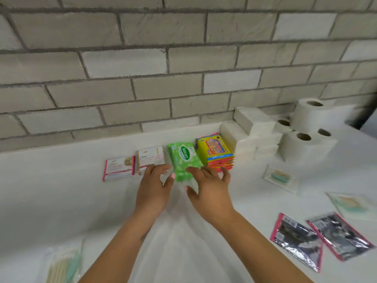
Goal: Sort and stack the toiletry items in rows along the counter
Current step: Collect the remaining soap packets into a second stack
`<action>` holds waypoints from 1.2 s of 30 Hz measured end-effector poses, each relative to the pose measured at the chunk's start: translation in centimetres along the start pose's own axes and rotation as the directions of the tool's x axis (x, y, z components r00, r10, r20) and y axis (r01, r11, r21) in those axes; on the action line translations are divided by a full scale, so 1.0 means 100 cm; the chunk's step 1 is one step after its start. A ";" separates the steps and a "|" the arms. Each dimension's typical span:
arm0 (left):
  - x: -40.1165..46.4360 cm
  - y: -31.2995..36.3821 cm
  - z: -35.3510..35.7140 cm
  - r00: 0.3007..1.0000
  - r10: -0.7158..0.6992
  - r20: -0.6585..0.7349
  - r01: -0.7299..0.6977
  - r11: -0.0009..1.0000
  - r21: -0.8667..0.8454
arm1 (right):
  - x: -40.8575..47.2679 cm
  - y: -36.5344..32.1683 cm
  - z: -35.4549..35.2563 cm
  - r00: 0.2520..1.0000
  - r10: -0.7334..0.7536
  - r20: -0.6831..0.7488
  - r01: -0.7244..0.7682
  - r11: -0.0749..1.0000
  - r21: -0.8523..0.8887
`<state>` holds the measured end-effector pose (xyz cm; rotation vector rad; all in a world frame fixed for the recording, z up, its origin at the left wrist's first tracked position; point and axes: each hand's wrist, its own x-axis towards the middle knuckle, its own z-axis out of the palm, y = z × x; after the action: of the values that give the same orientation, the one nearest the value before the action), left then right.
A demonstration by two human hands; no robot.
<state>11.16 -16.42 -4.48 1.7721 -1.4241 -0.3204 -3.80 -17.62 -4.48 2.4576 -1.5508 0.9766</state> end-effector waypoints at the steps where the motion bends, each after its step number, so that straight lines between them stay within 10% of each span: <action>1: -0.005 0.010 0.008 1.000 0.018 0.024 -0.018 1.000 -0.010 | -0.007 0.009 -0.008 1.000 0.018 0.001 -0.018 1.000 -0.005; 13: -0.056 0.109 0.112 0.930 0.164 0.329 -0.147 0.986 -0.079 | -0.073 0.119 -0.108 0.956 0.292 -0.006 -0.292 0.956 -0.039; 21: -0.087 0.149 0.175 0.788 -0.052 0.613 -0.062 0.985 0.163 | -0.102 0.171 -0.146 0.898 0.440 -0.020 -0.440 0.896 -0.058; 36: -0.082 0.164 0.188 0.724 -0.181 0.666 0.038 0.974 0.223 | -0.128 0.226 -0.160 0.732 0.682 -0.001 -0.682 0.732 -0.003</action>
<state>-14.97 -17.53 -6.86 2.0052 -1.9065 -1.0229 -33.87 -12.41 -4.72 1.8555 -2.5313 1.0250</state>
